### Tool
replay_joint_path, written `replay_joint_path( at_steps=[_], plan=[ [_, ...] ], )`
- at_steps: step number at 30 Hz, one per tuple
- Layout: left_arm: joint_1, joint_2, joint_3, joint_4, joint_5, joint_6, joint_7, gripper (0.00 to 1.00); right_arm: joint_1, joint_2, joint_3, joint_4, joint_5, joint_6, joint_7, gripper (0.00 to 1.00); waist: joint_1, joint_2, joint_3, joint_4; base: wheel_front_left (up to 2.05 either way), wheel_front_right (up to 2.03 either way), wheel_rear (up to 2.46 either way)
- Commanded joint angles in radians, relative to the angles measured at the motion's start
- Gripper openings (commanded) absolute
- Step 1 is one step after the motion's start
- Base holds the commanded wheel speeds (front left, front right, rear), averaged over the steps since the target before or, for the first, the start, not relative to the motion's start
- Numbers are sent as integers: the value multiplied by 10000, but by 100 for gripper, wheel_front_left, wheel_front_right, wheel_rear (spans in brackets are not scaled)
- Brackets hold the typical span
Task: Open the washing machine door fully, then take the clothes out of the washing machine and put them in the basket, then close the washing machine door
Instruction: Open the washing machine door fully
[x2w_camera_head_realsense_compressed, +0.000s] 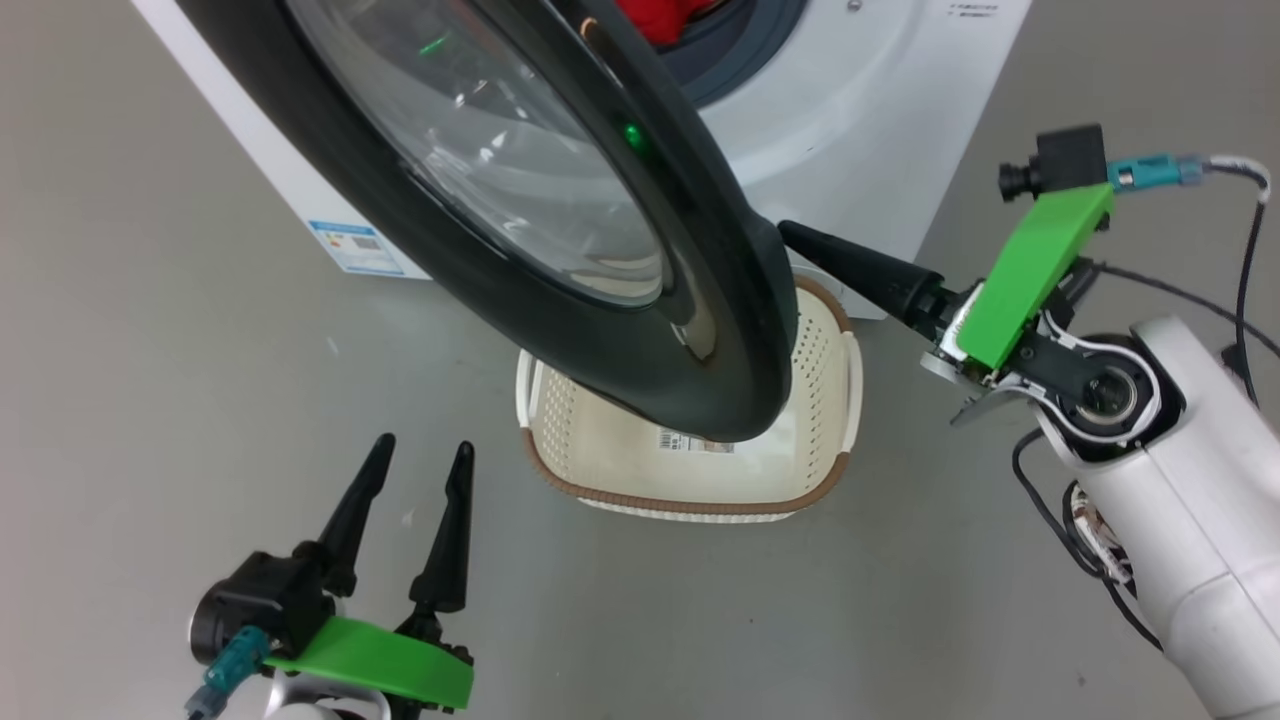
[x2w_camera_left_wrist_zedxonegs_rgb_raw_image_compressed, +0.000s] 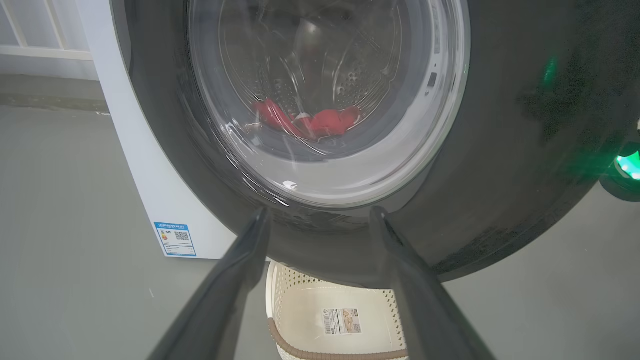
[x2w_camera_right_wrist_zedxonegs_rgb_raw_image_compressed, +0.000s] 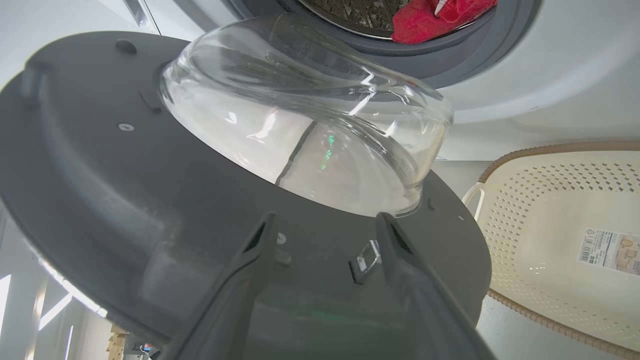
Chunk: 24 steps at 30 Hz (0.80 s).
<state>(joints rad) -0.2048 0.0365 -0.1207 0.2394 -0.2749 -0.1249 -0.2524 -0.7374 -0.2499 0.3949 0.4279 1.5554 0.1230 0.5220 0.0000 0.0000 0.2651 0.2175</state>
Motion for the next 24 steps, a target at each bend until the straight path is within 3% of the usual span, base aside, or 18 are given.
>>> replay_joint_path(
  at_steps=[1,19,24],
  plan=[
    [59,242,385,-176,57,-58,-93,100,271,2,-65,-299,-119,77,-259,100,0,0,-129,-145,0,0,0],
    [557,462,819,-58,12,-58,-94,100,2926,-602,-104,-580,-848,77,-2770,100,0,0,-675,-945,0,0,0],
    [721,476,1031,-26,15,-58,-94,100,3494,-1016,205,-398,-1634,77,-3795,100,0,0,-805,-1117,0,0,0]
  ],
)
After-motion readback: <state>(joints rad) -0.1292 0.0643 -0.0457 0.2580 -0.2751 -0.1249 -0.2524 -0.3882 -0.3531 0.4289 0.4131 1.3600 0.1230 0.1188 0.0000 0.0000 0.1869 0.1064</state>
